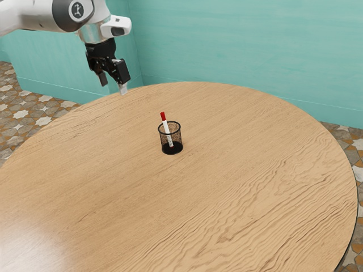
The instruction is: Take the marker out of the pen holder and place it to the left of the pen holder.
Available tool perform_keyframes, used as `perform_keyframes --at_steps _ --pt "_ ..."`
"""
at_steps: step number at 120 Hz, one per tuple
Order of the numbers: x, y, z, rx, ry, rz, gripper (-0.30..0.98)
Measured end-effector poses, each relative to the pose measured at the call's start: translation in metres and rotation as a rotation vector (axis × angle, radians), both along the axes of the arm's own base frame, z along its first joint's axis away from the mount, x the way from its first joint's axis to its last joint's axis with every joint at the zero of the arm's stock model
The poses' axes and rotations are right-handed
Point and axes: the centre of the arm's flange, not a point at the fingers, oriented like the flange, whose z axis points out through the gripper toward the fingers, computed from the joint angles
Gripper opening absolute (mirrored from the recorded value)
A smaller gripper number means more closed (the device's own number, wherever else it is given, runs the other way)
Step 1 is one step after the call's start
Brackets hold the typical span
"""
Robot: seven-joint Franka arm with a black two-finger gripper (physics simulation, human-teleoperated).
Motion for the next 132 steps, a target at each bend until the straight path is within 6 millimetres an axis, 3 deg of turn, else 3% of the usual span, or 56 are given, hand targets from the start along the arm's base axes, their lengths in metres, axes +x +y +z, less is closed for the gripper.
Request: perform_keyframes --at_steps 27,46,56,67,82,92,117,132 --pt "0.001 0.003 -0.003 -0.002 0.005 0.02 0.69" --pt "0.042 -0.004 -0.026 -0.007 0.003 0.007 0.69" --pt "0.073 0.003 -0.059 -0.032 0.015 0.009 0.69" --pt "0.122 0.014 -0.098 -0.036 -0.01 0.002 0.69" --pt "0.162 0.039 -0.146 -0.034 -0.037 0.002 0.69" --pt "0.178 0.046 -0.175 -0.057 -0.056 -0.012 0.69" --pt "0.194 0.058 -0.216 -0.11 -0.098 -0.034 0.69" --pt "0.202 0.051 -0.239 -0.142 -0.13 -0.056 0.69"
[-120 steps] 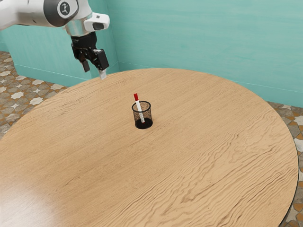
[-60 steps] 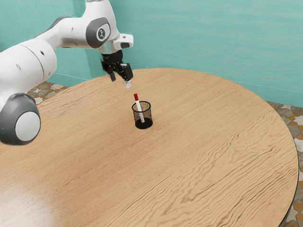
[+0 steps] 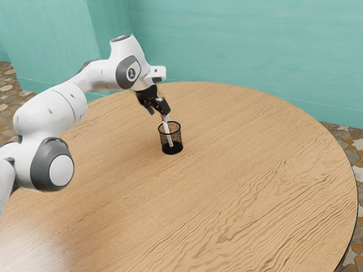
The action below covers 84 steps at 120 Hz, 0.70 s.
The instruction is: Take the marker out of the pen holder and place it to the left of the pen holder.
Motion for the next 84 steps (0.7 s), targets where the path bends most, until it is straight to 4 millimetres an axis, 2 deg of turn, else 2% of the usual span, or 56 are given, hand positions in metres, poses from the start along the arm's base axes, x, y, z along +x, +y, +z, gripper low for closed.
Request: perform_keyframes --at_steps 10,27,50,68,77,84 --pt "0.004 0.001 -0.015 -0.008 -0.018 -0.006 0.69" --pt "0.008 0.002 -0.021 -0.005 -0.05 -0.015 0.68" --pt "0.01 0.001 -0.021 -0.003 -0.075 -0.029 0.21" --pt "0.011 0.001 -0.02 0.001 -0.083 -0.038 0.04" --pt "0.008 0.0 -0.003 0.016 -0.09 -0.046 -0.01" --pt "0.003 -0.008 0.034 0.046 -0.112 -0.063 -0.03"
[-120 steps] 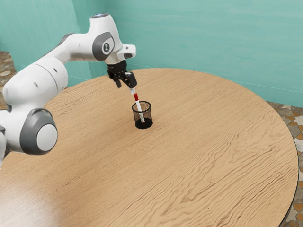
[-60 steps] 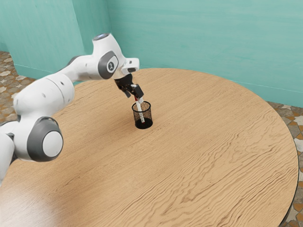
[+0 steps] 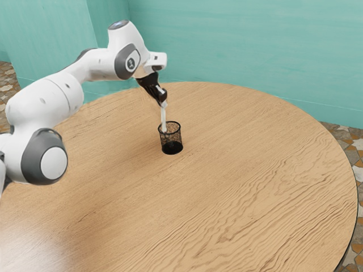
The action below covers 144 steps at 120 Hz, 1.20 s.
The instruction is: Take the marker out of the pen holder and place it to the left of the pen holder.
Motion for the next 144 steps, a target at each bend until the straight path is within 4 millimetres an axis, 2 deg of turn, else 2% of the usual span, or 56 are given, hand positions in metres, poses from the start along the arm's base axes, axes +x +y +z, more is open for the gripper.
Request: perform_keyframes --at_steps 10,17,23,29,35,40,44,53,64,85,108,135,144 --pt "-0.016 -0.022 0.076 0.051 -0.055 -0.035 -0.05" --pt "-0.028 -0.035 0.117 0.082 -0.08 -0.056 -0.06" --pt "-0.036 -0.037 0.135 0.107 -0.076 -0.061 -0.07" --pt "-0.041 -0.028 0.139 0.127 -0.05 -0.054 -0.08" --pt "-0.045 -0.002 0.132 0.141 -0.006 -0.025 -0.08" --pt "-0.047 0.024 0.118 0.151 0.04 0.005 -0.09" --pt "-0.047 0.044 0.1 0.161 0.083 0.03 -0.09" --pt "-0.045 0.082 0.047 0.163 0.177 0.071 -0.09" --pt "-0.045 0.108 0.005 0.157 0.242 0.095 -0.09" --pt "-0.042 0.115 -0.042 0.151 0.29 0.094 -0.1" --pt "-0.038 0.114 -0.055 0.152 0.281 0.086 -0.08" --pt "-0.033 0.106 -0.057 0.131 0.255 0.068 0.35" --pt "-0.033 0.103 -0.048 0.131 0.241 0.063 0.45"
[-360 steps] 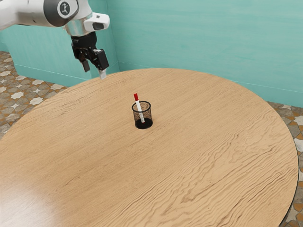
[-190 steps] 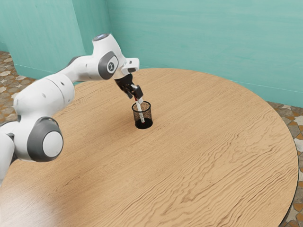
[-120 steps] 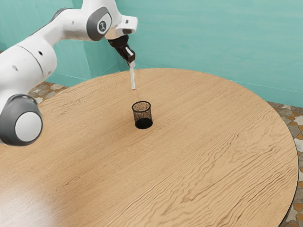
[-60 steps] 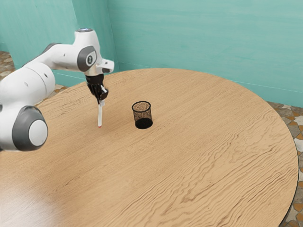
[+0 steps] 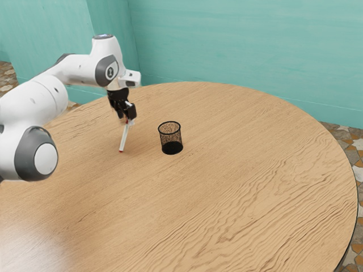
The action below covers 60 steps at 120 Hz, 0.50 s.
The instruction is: Take the marker out of the pen holder and place it to the left of the pen holder.
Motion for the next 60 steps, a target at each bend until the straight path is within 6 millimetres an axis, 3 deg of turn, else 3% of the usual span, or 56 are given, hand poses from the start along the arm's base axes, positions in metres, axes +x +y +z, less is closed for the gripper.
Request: perform_keyframes --at_steps 11,20,35,47,52,60 --pt "-0.009 -0.009 0.054 0.014 -0.037 -0.013 0.53" --pt "-0.035 -0.021 0.106 0.028 -0.041 -0.025 0.58" --pt "-0.11 -0.046 0.178 0.043 -0.023 -0.041 0.63" --pt "-0.184 -0.087 0.257 0.074 -0.069 -0.075 0.65" --pt "-0.197 -0.1 0.272 0.075 -0.072 -0.09 0.66" --pt "-0.206 -0.116 0.28 0.068 -0.062 -0.111 0.66"
